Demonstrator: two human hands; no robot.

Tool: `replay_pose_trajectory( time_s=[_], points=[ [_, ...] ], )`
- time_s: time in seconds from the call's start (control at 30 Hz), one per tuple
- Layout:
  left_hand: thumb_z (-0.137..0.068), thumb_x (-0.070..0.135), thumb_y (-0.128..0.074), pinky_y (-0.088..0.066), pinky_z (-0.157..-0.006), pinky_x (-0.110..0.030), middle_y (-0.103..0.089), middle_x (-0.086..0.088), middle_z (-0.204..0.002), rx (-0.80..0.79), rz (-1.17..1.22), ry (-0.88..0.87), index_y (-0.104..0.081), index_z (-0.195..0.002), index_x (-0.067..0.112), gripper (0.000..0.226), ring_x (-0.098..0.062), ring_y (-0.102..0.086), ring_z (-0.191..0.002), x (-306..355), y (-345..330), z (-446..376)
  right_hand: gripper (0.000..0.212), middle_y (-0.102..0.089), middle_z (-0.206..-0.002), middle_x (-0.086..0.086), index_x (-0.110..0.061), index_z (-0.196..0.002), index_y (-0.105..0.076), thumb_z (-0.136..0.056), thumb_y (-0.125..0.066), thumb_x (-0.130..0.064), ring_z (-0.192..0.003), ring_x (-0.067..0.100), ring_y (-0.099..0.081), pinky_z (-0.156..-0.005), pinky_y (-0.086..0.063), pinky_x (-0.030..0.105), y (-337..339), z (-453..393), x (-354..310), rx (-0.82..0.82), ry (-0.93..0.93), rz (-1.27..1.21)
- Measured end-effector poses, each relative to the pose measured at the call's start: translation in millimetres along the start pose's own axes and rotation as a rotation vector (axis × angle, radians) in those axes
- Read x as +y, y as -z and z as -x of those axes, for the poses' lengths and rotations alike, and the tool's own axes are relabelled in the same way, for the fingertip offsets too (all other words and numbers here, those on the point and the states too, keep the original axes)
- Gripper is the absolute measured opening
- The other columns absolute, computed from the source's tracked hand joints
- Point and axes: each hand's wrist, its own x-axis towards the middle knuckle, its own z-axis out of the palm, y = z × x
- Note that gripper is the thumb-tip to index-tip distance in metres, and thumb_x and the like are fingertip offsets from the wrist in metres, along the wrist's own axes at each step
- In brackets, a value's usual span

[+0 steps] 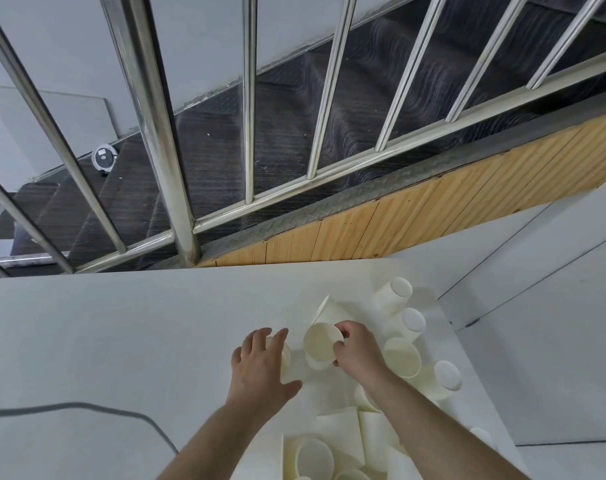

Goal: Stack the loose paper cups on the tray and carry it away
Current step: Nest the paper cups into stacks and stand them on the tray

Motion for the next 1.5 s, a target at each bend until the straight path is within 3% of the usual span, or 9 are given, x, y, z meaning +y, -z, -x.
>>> replay_pose_trajectory(
  time_s=[0.27,0.33,0.4,0.57,0.8,1.0,1.23,1.4,1.5],
  points=[
    [-0.082,0.028,-0.058,-0.035,-0.106,-0.031,-0.02,0.003,-0.149,-0.042,0.05,0.034,-0.021,-0.145,0.031,0.073,-0.02,-0.021,-0.138,-11.6,-3.7,2.5,0.025,-0.067,-0.103,0.0,-0.02,-0.102,-0.061,-0.084,-0.049,-0.008,-0.09,0.025,-0.067,-0.081,-0.056,0.042,-11.3,-2.6,2.2,-0.017,-0.035,0.048],
    [-0.082,0.023,-0.056,-0.038,-0.102,-0.03,-0.022,0.003,-0.147,-0.034,0.068,0.038,-0.022,-0.144,0.03,0.071,-0.02,-0.026,-0.135,-12.4,-3.8,2.4,0.028,-0.063,-0.112,-0.002,-0.02,-0.115,-0.058,-0.088,-0.054,-0.024,-0.101,0.024,-0.063,-0.087,-0.052,0.038,-8.4,3.5,-2.7,0.01,0.006,0.17],
    [-0.083,0.021,-0.055,-0.04,-0.1,-0.029,-0.025,0.004,-0.145,-0.025,0.08,0.039,-0.023,-0.144,0.03,0.069,-0.019,-0.029,-0.133,-12.6,-3.5,2.7,0.045,-0.054,-0.124,-0.004,-0.023,-0.128,-0.048,-0.089,-0.054,-0.044,-0.109,0.024,-0.059,-0.086,-0.048,0.033,-4.5,11.4,-8.9,0.014,0.065,0.356],
    [-0.082,0.022,-0.055,-0.042,-0.097,-0.027,-0.027,0.007,-0.142,0.003,0.1,0.021,-0.023,-0.144,0.03,0.07,-0.017,-0.032,-0.13,-12.8,-3.1,5.8,0.073,-0.043,-0.127,-0.004,-0.024,-0.132,-0.035,-0.079,-0.052,-0.071,-0.109,0.023,-0.057,-0.082,-0.049,0.034,-6.6,25.3,-18.5,-0.032,0.151,0.606],
    [-0.083,0.025,-0.058,-0.043,-0.095,-0.026,-0.028,0.009,-0.141,0.034,0.111,-0.014,-0.022,-0.144,0.031,0.071,-0.015,-0.033,-0.129,-14.6,1.8,13.5,0.065,-0.044,-0.128,-0.003,-0.02,-0.133,-0.036,-0.082,-0.059,-0.054,-0.106,0.023,-0.059,-0.081,-0.051,0.035,-6.5,35.4,-23.3,-0.007,0.173,0.573],
    [-0.082,0.026,-0.058,-0.044,-0.091,-0.024,-0.031,0.009,-0.14,0.096,0.142,-0.045,-0.025,-0.143,0.03,0.07,-0.016,-0.037,-0.125,-16.6,13.9,28.3,0.081,-0.033,-0.138,-0.005,-0.024,-0.15,-0.021,-0.082,-0.058,-0.049,-0.113,0.019,-0.055,-0.086,-0.047,0.029,2.2,64.8,-32.0,-0.005,0.273,0.496],
    [-0.08,0.032,-0.062,-0.047,-0.088,-0.024,-0.034,0.01,-0.14,0.235,0.22,-0.097,-0.03,-0.142,0.029,0.07,-0.014,-0.038,-0.124,-17.2,39.9,74.5,0.079,-0.024,-0.136,-0.007,-0.023,-0.148,-0.024,-0.08,-0.061,-0.038,-0.107,0.016,-0.053,-0.075,-0.041,0.021,10.3,122.5,-49.0,0.041,0.419,0.44],
    [-0.078,0.034,-0.067,-0.046,-0.087,-0.022,-0.036,0.012,-0.138,0.343,0.272,-0.136,-0.033,-0.14,0.03,0.07,-0.012,-0.039,-0.121,-22.7,59.0,131.0,0.078,-0.019,-0.141,-0.011,-0.023,-0.148,-0.025,-0.081,-0.063,-0.031,-0.11,0.013,-0.051,-0.084,-0.047,0.023,8.7,180.5,-61.3,0.091,0.524,0.379],
    [-0.077,0.033,-0.068,-0.043,-0.083,-0.02,-0.038,0.013,-0.136,0.39,0.292,-0.16,-0.036,-0.138,0.029,0.069,-0.012,-0.04,-0.119,-31.1,67.0,173.3,0.081,-0.02,-0.146,-0.01,-0.021,-0.151,-0.023,-0.082,-0.064,-0.028,-0.125,0.011,-0.042,-0.09,-0.046,0.023,1.6,219.9,-64.7,0.123,0.575,0.358]
  ],
)
